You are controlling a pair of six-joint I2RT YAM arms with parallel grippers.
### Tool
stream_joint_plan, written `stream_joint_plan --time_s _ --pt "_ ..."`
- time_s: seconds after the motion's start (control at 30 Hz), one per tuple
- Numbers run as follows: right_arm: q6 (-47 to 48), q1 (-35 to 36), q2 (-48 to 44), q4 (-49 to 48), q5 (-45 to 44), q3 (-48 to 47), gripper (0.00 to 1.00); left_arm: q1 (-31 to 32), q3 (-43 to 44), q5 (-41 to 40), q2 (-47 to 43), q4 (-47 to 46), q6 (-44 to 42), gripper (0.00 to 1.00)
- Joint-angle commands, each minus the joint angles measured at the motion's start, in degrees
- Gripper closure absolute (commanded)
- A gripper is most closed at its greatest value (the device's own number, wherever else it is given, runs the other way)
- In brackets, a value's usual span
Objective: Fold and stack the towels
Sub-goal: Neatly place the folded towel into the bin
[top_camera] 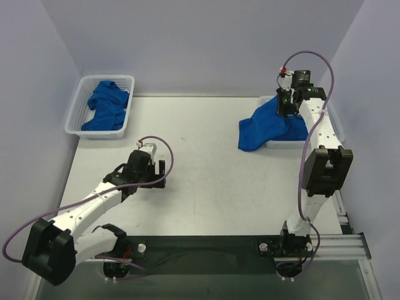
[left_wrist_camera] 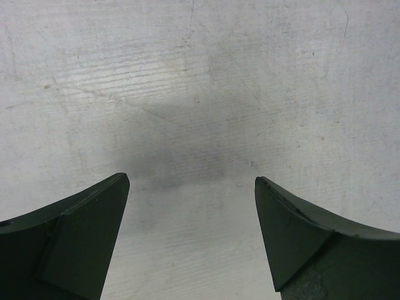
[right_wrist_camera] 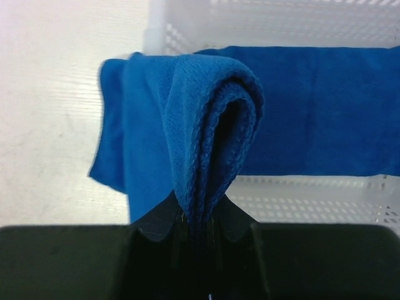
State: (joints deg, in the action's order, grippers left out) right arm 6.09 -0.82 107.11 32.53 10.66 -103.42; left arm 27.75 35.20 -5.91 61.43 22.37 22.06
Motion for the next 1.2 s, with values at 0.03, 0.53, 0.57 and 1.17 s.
stream_joint_plan --time_s 0.03,0.53,0.57,1.17 --pt "3.1 -4.3 3.2 1.4 -1.3 -4.1 1.00 0.1 2.1 0.5 2.4 -2.0 -0.3 0.07" --pt "1.0 -9.4 9.6 -4.3 1.3 -7.9 1.00 0.0 1.5 0.6 6.2 -2.8 0.2 0.08" --pt "0.6 -9.8 9.8 -4.7 0.9 -7.9 1.00 -0.1 1.6 0.6 6.2 -2.8 0.2 0.09" --pt "-3.4 -12.0 13.2 -9.9 -1.8 -7.9 1.00 0.0 1.4 0.1 6.2 -2.2 0.2 0.09"
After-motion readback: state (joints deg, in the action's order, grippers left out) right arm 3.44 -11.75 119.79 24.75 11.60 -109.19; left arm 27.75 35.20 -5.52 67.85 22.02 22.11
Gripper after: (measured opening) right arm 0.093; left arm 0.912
